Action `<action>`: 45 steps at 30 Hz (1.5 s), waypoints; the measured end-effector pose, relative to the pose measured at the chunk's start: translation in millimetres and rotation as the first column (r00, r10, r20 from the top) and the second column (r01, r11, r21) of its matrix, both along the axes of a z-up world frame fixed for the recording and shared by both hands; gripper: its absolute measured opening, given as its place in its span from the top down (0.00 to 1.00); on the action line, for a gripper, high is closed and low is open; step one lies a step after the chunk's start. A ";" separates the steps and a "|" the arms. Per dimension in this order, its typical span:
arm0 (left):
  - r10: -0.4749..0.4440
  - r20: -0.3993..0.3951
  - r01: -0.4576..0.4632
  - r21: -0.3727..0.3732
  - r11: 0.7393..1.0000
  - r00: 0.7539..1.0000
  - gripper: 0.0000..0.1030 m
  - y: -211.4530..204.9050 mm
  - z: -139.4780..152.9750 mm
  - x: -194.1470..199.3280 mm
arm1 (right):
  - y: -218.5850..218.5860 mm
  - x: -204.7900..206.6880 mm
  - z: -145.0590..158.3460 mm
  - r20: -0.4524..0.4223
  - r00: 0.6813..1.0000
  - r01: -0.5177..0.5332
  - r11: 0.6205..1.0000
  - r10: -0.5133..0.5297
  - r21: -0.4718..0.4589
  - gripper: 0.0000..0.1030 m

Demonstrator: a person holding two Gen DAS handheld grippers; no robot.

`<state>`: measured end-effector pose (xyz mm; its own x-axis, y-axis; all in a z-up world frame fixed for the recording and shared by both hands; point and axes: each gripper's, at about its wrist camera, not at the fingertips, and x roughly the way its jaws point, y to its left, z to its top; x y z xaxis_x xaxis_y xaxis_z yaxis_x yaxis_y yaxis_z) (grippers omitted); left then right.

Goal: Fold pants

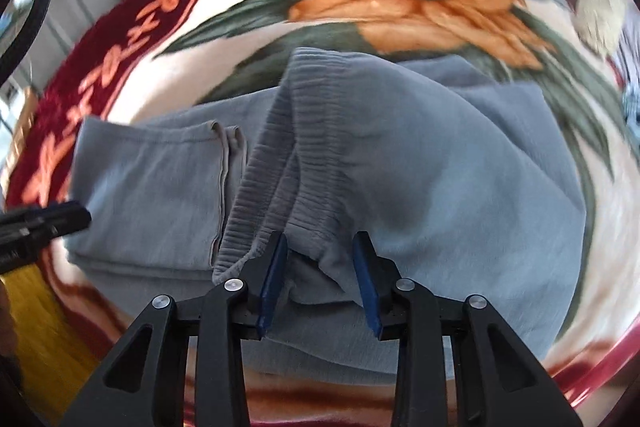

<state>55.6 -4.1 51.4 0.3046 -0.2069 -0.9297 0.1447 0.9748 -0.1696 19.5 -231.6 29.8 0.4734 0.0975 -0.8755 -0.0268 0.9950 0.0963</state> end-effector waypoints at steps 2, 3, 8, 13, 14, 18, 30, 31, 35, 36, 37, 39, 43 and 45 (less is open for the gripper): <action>-0.004 0.001 0.004 0.002 1.000 1.000 0.64 0.2 -0.5 0.2 | 4.7 2.5 -4.9 0.003 1.000 -0.020 0.999 0.020 -0.039 0.65; -0.004 0.000 0.004 0.001 1.000 1.000 0.64 0.0 -1.3 0.7 | 5.3 4.4 -6.7 0.007 1.000 -0.024 0.999 0.024 -0.042 0.65; -0.003 -0.004 0.003 0.000 1.000 1.000 0.64 -0.2 -2.5 0.7 | -6.0 8.4 -3.0 0.026 1.000 -0.003 0.999 0.002 0.032 0.76; -0.001 0.001 0.001 0.004 1.000 1.000 0.64 0.6 -1.2 -0.5 | -10.8 -7.6 25.1 0.089 0.996 -0.006 0.993 -0.004 0.116 0.88; -0.001 0.002 0.001 0.005 1.000 1.000 0.64 0.8 -0.1 -1.1 | -6.9 -13.8 34.0 0.109 0.994 -0.033 0.992 0.020 0.123 0.88; 0.000 0.010 0.000 0.012 1.000 1.000 0.64 0.3 5.1 -3.1 | 6.0 -34.3 53.4 0.147 0.984 -0.109 0.991 0.097 0.078 0.88; -0.069 0.066 0.068 0.014 0.998 0.995 0.64 -27.9 34.5 -2.8 | 10.9 -42.2 2.6 0.014 0.994 -0.112 0.988 0.111 0.104 0.83; -0.077 0.067 0.076 0.011 0.997 0.995 0.64 -31.7 35.9 -1.1 | 10.5 -43.7 2.3 0.004 0.994 -0.105 0.989 0.105 0.108 0.80; -0.118 0.067 0.121 -0.030 0.992 0.991 0.64 -56.5 44.1 5.4 | 5.9 -56.5 21.4 0.020 0.995 -0.104 0.987 0.102 0.123 0.75; -0.128 0.070 0.131 -0.038 0.991 0.989 0.64 -63.2 46.0 6.7 | 2.9 -60.9 28.1 0.037 0.994 -0.107 0.985 0.103 0.136 0.73; -0.140 0.077 0.144 -0.049 0.988 0.987 0.64 -71.4 49.0 7.6 | -3.1 -67.6 37.9 0.065 0.993 -0.109 0.982 0.100 0.151 0.69; -0.167 0.088 0.173 -0.069 0.982 0.982 0.64 -87.8 53.6 7.8 | -13.2 -73.5 48.3 0.097 0.992 -0.100 0.982 0.085 0.159 0.66; -0.227 0.105 0.239 -0.126 0.963 0.968 0.64 -125.3 59.2 7.6 | -50.2 -69.2 56.7 0.124 0.992 -0.028 0.988 0.009 0.152 0.65; -0.284 0.118 0.300 -0.147 0.943 0.951 0.69 -147.1 59.1 7.8 | -66.4 -62.0 52.6 0.105 0.994 0.024 0.987 -0.041 0.156 0.66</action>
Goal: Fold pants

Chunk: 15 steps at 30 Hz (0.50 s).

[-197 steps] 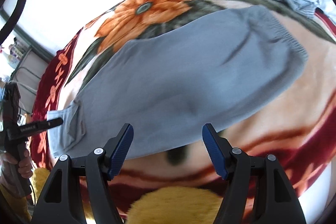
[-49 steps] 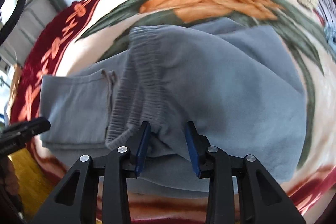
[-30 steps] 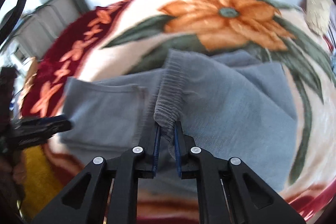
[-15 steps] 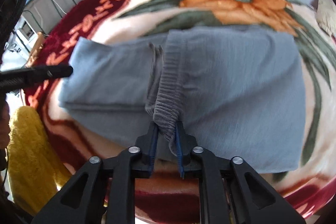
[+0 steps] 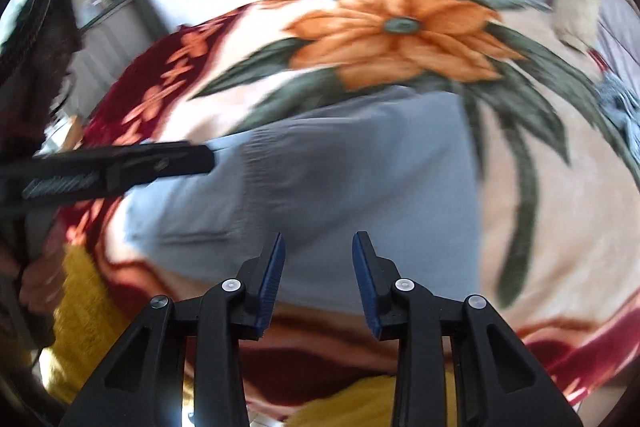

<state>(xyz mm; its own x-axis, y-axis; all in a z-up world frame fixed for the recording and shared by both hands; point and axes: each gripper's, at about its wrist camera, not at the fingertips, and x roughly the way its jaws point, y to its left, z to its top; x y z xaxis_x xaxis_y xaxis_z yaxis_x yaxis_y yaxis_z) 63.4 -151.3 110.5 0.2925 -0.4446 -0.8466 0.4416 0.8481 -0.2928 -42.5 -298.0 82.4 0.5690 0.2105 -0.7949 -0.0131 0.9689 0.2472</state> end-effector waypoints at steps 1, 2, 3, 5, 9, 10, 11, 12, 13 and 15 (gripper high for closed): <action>-0.025 0.011 0.025 -0.007 1.000 1.000 0.73 -8.7 -0.4 0.2 | -10.9 4.2 -4.5 -0.011 1.000 0.027 0.999 -0.027 0.021 0.66; -0.044 0.023 0.044 -0.008 0.999 0.999 0.79 -18.0 -1.6 2.1 | -17.4 7.4 -7.1 -0.019 0.999 0.040 0.999 -0.039 0.037 0.66; -0.058 0.031 0.058 -0.004 0.998 0.998 0.79 -28.4 -5.3 6.0 | -22.3 10.4 -9.9 -0.028 0.998 0.053 0.997 -0.051 0.051 0.66; -0.062 0.027 0.062 0.005 0.998 0.998 0.79 -39.3 -16.1 14.1 | -30.0 17.9 -17.6 -0.056 0.995 0.082 0.994 -0.078 0.075 0.65; -0.051 -0.006 0.051 0.106 0.993 0.999 0.79 -55.9 -50.8 35.6 | -29.9 27.1 -37.1 -0.122 0.990 0.079 0.992 -0.067 0.094 0.65; -0.045 -0.018 0.047 0.134 0.990 0.999 0.79 -57.6 -60.6 40.2 | -27.0 29.1 -44.5 -0.146 0.988 0.069 0.994 -0.056 0.087 0.65; -0.036 -0.032 0.040 0.156 0.987 0.999 0.80 -56.8 -70.9 44.2 | -24.9 30.6 -51.7 -0.169 0.984 0.063 0.995 -0.049 0.076 0.65; -0.026 -0.043 0.033 0.164 0.986 0.999 0.84 -56.3 -78.4 47.6 | -23.4 31.1 -58.7 -0.189 0.981 0.059 0.996 -0.045 0.070 0.65; -0.014 -0.045 0.021 0.160 0.987 0.999 0.85 -54.5 -83.4 50.1 | -23.9 31.6 -67.0 -0.215 0.976 0.057 0.995 -0.038 0.082 0.65; -0.007 -0.054 0.014 0.134 0.991 0.999 0.85 -47.9 -82.9 48.3 | -28.6 31.4 -67.3 -0.214 0.976 0.067 0.991 -0.042 0.113 0.65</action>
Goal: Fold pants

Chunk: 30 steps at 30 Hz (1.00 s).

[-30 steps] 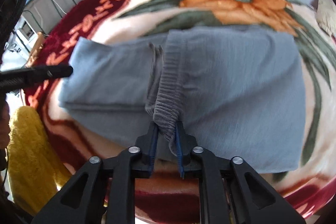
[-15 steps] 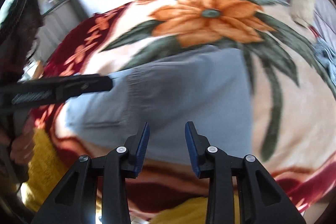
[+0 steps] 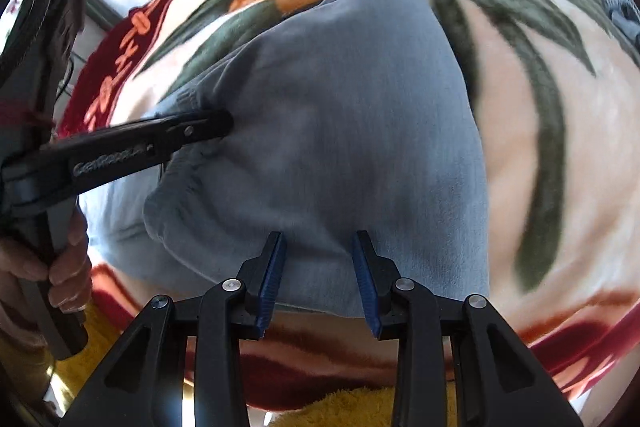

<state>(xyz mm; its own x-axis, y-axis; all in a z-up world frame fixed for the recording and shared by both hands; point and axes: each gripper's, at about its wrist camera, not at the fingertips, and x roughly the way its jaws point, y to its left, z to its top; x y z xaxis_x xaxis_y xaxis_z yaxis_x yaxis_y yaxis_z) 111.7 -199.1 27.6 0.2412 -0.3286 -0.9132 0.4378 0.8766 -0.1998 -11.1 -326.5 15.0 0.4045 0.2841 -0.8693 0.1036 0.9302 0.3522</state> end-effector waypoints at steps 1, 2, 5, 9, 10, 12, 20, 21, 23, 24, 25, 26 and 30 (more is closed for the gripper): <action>0.001 -0.004 -0.001 -0.010 1.000 1.000 0.85 2.7 3.0 -1.6 | -4.2 -0.9 0.0 0.006 1.000 0.008 1.000 -0.008 0.028 0.65; 0.002 -0.016 -0.002 -0.019 1.000 1.000 0.85 6.4 7.2 -4.4 | -6.5 -2.1 -0.8 0.007 1.000 0.014 0.999 -0.014 0.043 0.66; 0.012 -0.037 -0.013 -0.029 0.999 0.999 0.74 17.8 18.9 -19.8 | -10.4 -8.4 -0.1 0.017 0.999 0.032 0.997 -0.034 0.071 0.66; 0.016 -0.048 -0.017 -0.013 1.000 0.999 0.69 32.7 20.3 -46.7 | -6.6 -17.3 3.7 0.021 0.999 0.028 0.998 -0.029 0.063 0.65; 0.023 -0.050 -0.023 -0.004 1.000 0.999 0.66 35.4 16.8 -50.6 | -4.2 -16.5 2.5 0.012 1.000 0.021 0.998 -0.021 0.057 0.66; 0.035 -0.041 -0.034 0.024 0.999 0.999 0.55 38.1 8.5 -53.7 | -3.4 -14.9 -0.1 -0.003 1.000 0.016 0.999 -0.016 0.050 0.65; 0.040 -0.021 -0.039 0.018 0.999 0.999 0.52 41.1 5.2 -57.1 | -16.2 -17.9 3.2 0.010 1.000 0.024 0.995 -0.025 0.100 0.65; 0.041 -0.019 -0.041 0.016 0.999 0.999 0.53 41.7 7.9 -57.6 | -19.0 -20.8 7.9 0.029 0.999 0.029 0.996 -0.032 0.088 0.64; 0.042 -0.018 -0.041 0.015 0.999 0.999 0.53 44.2 13.0 -60.1 | -31.4 -28.0 19.9 0.091 0.994 0.062 0.996 -0.068 0.066 0.56; 0.041 -0.019 -0.041 0.021 0.999 0.999 0.53 44.8 14.4 -61.1 | -37.6 -30.5 23.5 0.114 0.990 0.081 0.995 -0.087 0.060 0.52; 0.040 -0.019 -0.040 0.029 0.999 0.999 0.53 46.6 16.4 -63.1 | -44.6 -31.8 26.2 0.132 0.985 0.104 0.993 -0.110 0.051 0.46; 0.038 -0.015 -0.038 0.031 0.999 0.999 0.53 47.3 18.3 -64.1 | -52.6 -31.8 26.8 0.138 0.981 0.132 0.991 -0.136 0.038 0.43; 0.037 0.000 -0.037 0.073 0.997 0.999 0.51 51.8 15.5 -69.7 | -71.6 -19.4 14.5 0.092 0.979 0.177 0.983 -0.181 0.043 0.43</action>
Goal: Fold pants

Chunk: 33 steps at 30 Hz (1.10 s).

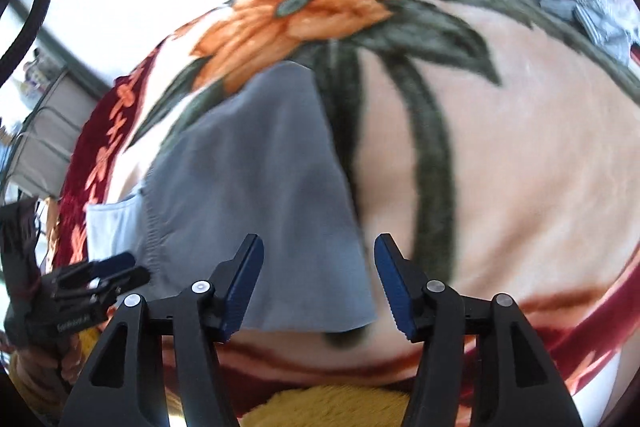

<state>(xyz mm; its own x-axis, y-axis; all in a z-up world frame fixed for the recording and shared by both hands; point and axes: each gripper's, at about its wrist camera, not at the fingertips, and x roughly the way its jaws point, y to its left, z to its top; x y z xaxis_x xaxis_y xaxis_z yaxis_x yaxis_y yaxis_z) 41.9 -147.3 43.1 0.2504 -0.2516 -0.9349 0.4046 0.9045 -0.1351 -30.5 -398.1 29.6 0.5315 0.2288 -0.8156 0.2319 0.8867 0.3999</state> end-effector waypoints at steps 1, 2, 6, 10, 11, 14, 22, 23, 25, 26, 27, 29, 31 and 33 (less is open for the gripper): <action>0.010 -0.012 -0.009 0.015 1.000 1.000 0.51 0.5 -4.5 0.1 | -2.0 1.7 -3.1 -0.009 1.000 -0.001 1.000 0.002 0.015 0.43; 0.024 -0.025 -0.023 0.015 1.000 0.999 0.52 1.8 -8.7 0.6 | -2.7 4.6 -8.6 -0.021 1.000 -0.009 0.999 0.010 0.045 0.43; 0.026 -0.019 -0.026 0.012 1.000 0.999 0.51 3.1 -10.6 -0.3 | -1.3 10.6 -21.3 -0.069 0.996 -0.046 0.996 0.052 0.079 0.43; 0.028 -0.020 -0.028 0.017 0.999 0.999 0.51 6.8 -5.1 -3.4 | 4.4 19.4 -29.0 -0.127 0.989 -0.069 0.996 0.077 0.064 0.43; 0.030 -0.020 -0.030 0.015 0.999 0.999 0.51 7.4 -3.3 -4.6 | 4.1 21.4 -31.3 -0.137 0.988 -0.067 0.995 0.077 0.074 0.43; 0.042 -0.004 -0.042 0.005 0.999 0.999 0.51 15.1 7.0 -7.0 | 2.2 23.1 -32.9 -0.137 0.988 -0.060 0.993 0.073 0.098 0.45; 0.102 0.050 -0.104 0.045 0.994 0.994 0.51 46.0 31.7 -10.4 | 14.0 18.2 -19.2 -0.084 0.991 -0.099 0.993 0.104 0.066 0.77; 0.115 0.055 -0.118 0.052 0.992 0.992 0.51 51.4 33.6 -11.4 | 15.5 17.6 -15.3 -0.074 0.992 -0.100 0.993 0.105 0.062 0.81; 0.147 0.066 -0.152 0.066 0.986 0.987 0.51 63.8 36.5 -11.5 | 18.5 13.9 -1.2 -0.033 0.995 -0.097 0.994 0.099 0.051 0.84; 0.165 0.069 -0.169 0.070 0.983 0.984 0.51 70.6 37.9 -11.0 | 19.2 12.2 4.8 -0.015 0.995 -0.096 0.994 0.097 0.050 0.85; 0.182 0.069 -0.187 0.070 0.980 0.981 0.51 77.8 39.2 -10.6 | 21.6 10.6 12.5 0.006 0.995 -0.098 0.994 0.097 0.049 0.85; 0.207 0.069 -0.211 0.063 0.975 0.976 0.51 89.1 41.8 -9.1 | 29.5 8.1 31.7 0.043 0.994 -0.106 0.994 0.105 0.025 0.86; 0.232 0.077 -0.237 0.053 0.970 0.970 0.51 102.3 46.4 -9.8 | 41.0 7.1 51.4 0.072 0.989 -0.128 0.992 0.128 -0.005 0.86; 0.253 0.088 -0.257 0.043 0.965 0.964 0.51 113.9 51.1 -9.7 | 54.4 6.6 67.8 0.096 0.983 -0.154 0.987 0.157 -0.041 0.86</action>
